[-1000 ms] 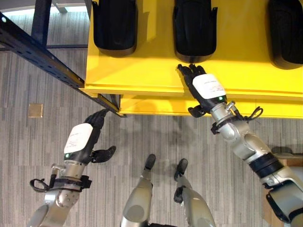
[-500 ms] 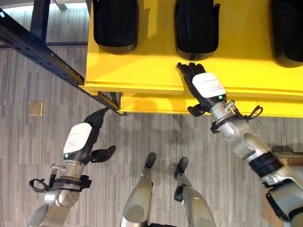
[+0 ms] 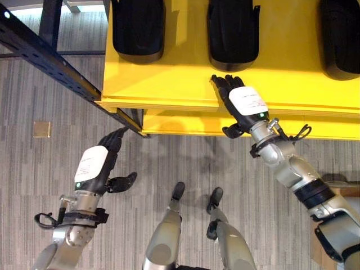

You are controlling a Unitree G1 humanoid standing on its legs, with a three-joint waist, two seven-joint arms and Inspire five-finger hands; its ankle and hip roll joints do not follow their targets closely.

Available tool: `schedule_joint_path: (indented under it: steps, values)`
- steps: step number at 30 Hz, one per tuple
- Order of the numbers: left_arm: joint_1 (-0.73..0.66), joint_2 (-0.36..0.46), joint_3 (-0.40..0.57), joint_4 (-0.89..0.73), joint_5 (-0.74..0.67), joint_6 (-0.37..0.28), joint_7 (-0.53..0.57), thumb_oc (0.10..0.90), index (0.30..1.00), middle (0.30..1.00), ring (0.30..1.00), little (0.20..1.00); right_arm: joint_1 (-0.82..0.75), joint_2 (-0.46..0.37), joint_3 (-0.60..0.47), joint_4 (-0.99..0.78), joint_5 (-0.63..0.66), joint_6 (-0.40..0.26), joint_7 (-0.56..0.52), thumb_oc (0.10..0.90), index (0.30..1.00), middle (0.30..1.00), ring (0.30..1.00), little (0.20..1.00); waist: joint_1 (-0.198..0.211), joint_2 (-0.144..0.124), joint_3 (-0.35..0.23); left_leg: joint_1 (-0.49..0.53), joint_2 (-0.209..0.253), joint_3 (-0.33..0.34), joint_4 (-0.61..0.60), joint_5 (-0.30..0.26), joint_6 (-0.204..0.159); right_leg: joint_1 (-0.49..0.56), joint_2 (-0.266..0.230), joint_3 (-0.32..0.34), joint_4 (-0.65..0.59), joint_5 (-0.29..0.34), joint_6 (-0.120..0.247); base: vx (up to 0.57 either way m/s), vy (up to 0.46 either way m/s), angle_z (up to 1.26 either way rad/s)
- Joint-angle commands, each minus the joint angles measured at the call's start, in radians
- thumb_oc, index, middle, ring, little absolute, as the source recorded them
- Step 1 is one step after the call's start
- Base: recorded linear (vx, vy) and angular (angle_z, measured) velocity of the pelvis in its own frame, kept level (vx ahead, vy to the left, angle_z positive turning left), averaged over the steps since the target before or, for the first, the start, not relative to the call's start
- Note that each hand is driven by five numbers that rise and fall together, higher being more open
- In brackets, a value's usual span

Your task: Move parts from the plastic box to the shelf.

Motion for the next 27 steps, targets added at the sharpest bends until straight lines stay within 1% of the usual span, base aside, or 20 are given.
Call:
schedule_joint_path:
  steps: [1, 13, 27]
  values:
    - [0.064, 0.031, 0.120, -0.112, -0.010, -0.035, 0.073, 0.900, 1.000, 1.000, 1.000, 1.000, -0.162, 0.009, 0.036, -0.008, 0.026, -0.013, -0.075, 0.900, 1.000, 1.000, 1.000, 1.000, 0.007, -0.041, -0.049, -0.032, -0.070, 0.052, 0.023, -0.062, 0.092, -0.038, -0.052, 0.053, 0.096, -0.093, 0.061, 0.00, 0.000, 0.00]
    - [0.070, 0.035, 0.128, -0.116, -0.009, -0.032, 0.073, 0.900, 1.000, 1.000, 1.000, 1.000, -0.174, 0.007, 0.038, -0.008, 0.027, -0.005, -0.080, 0.900, 1.000, 1.000, 1.000, 1.000, 0.023, -0.042, -0.041, -0.044, -0.075, 0.047, 0.027, -0.061, 0.093, -0.050, -0.058, 0.048, 0.103, -0.094, 0.063, 0.00, 0.000, 0.00]
    - [0.071, 0.030, 0.137, -0.115, -0.011, -0.029, 0.079, 0.900, 1.000, 1.000, 1.000, 1.000, -0.174, 0.013, 0.039, -0.007, 0.030, -0.003, -0.077, 0.900, 1.000, 1.000, 1.000, 1.000, 0.028, -0.045, -0.038, -0.056, -0.077, 0.047, 0.040, -0.066, 0.092, -0.055, -0.060, 0.047, 0.109, -0.095, 0.061, 0.00, 0.000, 0.00]
